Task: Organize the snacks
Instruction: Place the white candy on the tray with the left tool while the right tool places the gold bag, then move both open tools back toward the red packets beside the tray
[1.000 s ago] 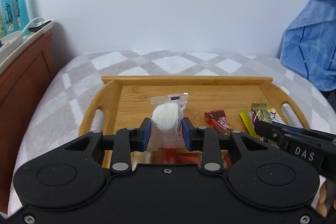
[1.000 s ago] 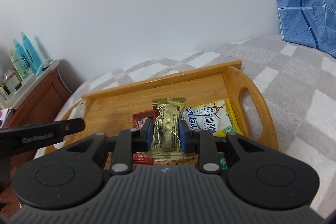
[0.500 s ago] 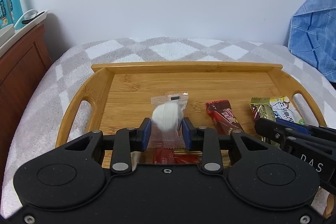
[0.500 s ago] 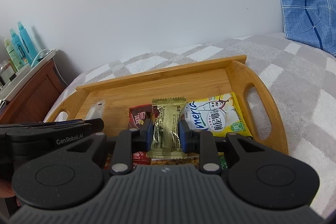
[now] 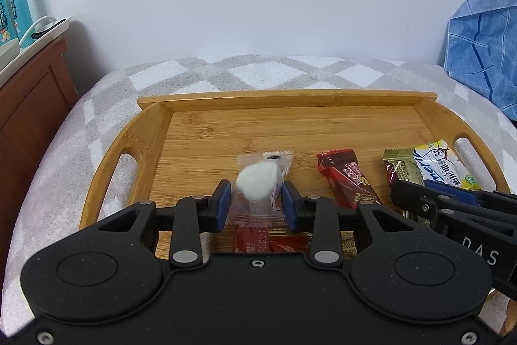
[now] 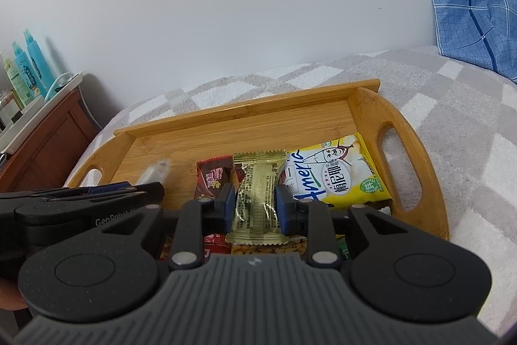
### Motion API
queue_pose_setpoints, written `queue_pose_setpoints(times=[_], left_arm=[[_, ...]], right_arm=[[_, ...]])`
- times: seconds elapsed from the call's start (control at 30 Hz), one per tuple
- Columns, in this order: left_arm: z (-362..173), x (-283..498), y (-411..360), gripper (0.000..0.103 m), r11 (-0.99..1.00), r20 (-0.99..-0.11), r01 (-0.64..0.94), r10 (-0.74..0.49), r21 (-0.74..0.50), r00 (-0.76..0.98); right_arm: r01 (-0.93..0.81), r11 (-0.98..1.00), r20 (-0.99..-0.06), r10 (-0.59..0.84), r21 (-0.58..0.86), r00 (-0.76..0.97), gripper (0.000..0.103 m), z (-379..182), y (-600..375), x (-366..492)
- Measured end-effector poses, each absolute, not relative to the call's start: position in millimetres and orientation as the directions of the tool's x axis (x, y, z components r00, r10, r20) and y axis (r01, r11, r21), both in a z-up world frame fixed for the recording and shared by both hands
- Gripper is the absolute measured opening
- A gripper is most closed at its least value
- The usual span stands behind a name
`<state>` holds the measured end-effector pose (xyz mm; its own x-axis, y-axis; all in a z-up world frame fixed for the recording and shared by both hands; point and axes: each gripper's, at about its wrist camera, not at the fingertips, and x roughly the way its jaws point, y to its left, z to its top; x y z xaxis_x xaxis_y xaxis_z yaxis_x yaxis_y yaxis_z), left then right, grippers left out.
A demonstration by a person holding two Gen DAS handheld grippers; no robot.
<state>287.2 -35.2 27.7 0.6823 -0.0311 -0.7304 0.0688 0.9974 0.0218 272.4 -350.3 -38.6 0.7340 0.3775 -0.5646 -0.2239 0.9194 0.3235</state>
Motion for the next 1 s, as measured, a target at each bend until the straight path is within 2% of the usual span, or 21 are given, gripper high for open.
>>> queue_pose_setpoints(times=[0.1, 0.2, 0.3, 0.4, 0.6, 0.67, 0.83, 0.93, 1.0], left_arm=[[28, 287, -35, 0.034, 0.997, -0.73, 0.068, -0.031, 0.022, 0.682], [27, 287, -35, 0.04, 0.997, -0.736, 0.067, -0.025, 0.028, 0.676], [31, 282, -31, 0.049, 0.997, -0.731, 0.067, -0.024, 0.03, 0.682], [39, 271, -25, 0.054, 0.997, -0.724, 0.07, -0.034, 0.02, 0.689], [61, 243, -16, 0.068, 0.996, -0.705, 0.091, -0.055, 0.013, 0.707], [67, 232, -13, 0.075, 0.995, -0.697, 0.098, -0.062, 0.011, 0.714], [76, 205, -8, 0.08, 0.993, -0.683, 0.118, -0.075, 0.017, 0.727], [79, 188, -6, 0.081, 0.991, -0.68, 0.131, -0.068, 0.041, 0.73], [80, 176, -3, 0.084, 0.988, -0.673, 0.145, -0.074, 0.05, 0.736]], right_arm=[[-0.224, 0.918, -0.562, 0.38, 0.328, 0.735, 0.038, -38, -350, 272], [-0.22, 0.916, -0.555, 0.382, 0.337, 0.739, 0.041, -38, -350, 270], [-0.211, 0.914, -0.551, 0.38, 0.346, 0.743, 0.042, -37, -351, 269], [-0.21, 0.915, -0.541, 0.376, 0.345, 0.752, 0.054, -34, -352, 265], [-0.214, 0.911, -0.495, 0.375, 0.351, 0.784, 0.061, -23, -361, 250], [-0.218, 0.914, -0.481, 0.369, 0.342, 0.795, 0.063, -20, -360, 242], [-0.221, 0.893, -0.436, 0.391, 0.391, 0.81, 0.072, -15, -356, 218], [-0.219, 0.867, -0.415, 0.418, 0.447, 0.808, 0.073, -20, -351, 201], [-0.236, 0.872, -0.412, 0.421, 0.429, 0.808, 0.074, -20, -346, 192]])
